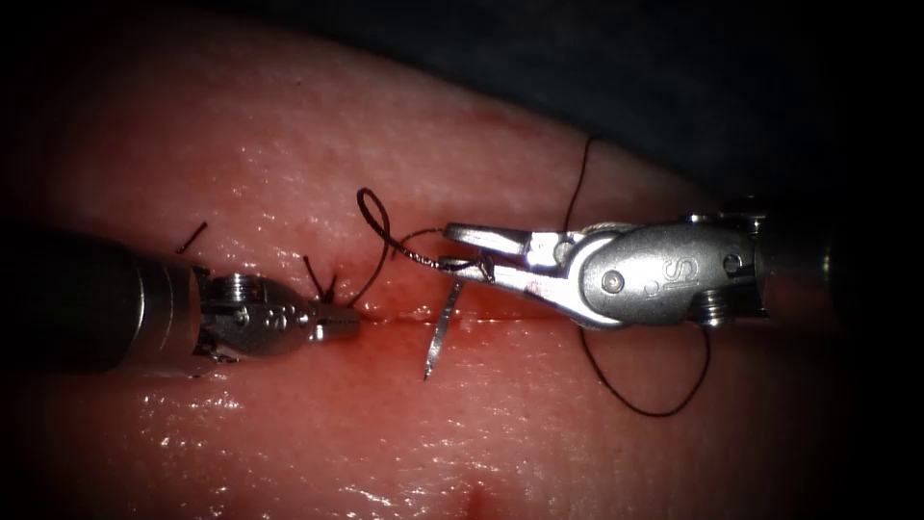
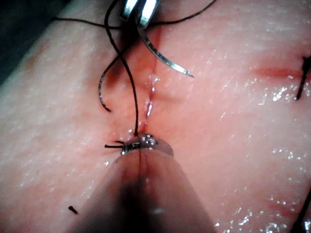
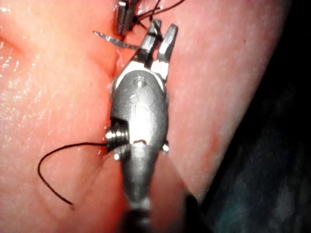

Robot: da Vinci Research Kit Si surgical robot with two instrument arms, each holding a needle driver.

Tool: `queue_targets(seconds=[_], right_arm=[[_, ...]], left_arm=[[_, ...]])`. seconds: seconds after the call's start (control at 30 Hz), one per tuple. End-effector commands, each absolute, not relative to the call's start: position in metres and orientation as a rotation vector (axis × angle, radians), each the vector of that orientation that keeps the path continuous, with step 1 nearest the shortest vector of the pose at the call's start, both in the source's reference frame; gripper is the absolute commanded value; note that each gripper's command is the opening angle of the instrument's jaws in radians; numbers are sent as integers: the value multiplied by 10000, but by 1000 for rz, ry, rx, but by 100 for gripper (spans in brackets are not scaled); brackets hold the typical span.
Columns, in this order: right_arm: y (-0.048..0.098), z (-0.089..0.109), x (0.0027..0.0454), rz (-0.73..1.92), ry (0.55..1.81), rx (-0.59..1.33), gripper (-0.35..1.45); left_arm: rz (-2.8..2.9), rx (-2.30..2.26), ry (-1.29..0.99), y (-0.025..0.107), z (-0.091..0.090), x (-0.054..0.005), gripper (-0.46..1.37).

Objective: Wound Closure
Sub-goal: Insert the jaws into the cut and open it.

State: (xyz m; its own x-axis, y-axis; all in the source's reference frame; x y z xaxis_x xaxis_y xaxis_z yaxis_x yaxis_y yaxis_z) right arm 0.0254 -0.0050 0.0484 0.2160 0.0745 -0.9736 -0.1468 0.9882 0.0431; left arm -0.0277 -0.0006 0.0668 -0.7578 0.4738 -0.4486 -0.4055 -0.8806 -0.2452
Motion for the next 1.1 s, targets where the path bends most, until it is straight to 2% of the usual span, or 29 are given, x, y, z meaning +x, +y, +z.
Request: queue_targets(seconds=[0.03, 0.5, 1.1], right_arm=[[-49, 482, 254, 152, 1345, -62, -35], [-48, 481, 254, 154, 1344, -61, -35], [-48, 481, 253, 147, 1343, -61, -35]], left_arm=[[2565, -705, -188, -7, 667, -278, -35], [2577, -731, -257, -11, 666, -281, -35], [2568, -715, -459, -23, 674, -290, -35]])
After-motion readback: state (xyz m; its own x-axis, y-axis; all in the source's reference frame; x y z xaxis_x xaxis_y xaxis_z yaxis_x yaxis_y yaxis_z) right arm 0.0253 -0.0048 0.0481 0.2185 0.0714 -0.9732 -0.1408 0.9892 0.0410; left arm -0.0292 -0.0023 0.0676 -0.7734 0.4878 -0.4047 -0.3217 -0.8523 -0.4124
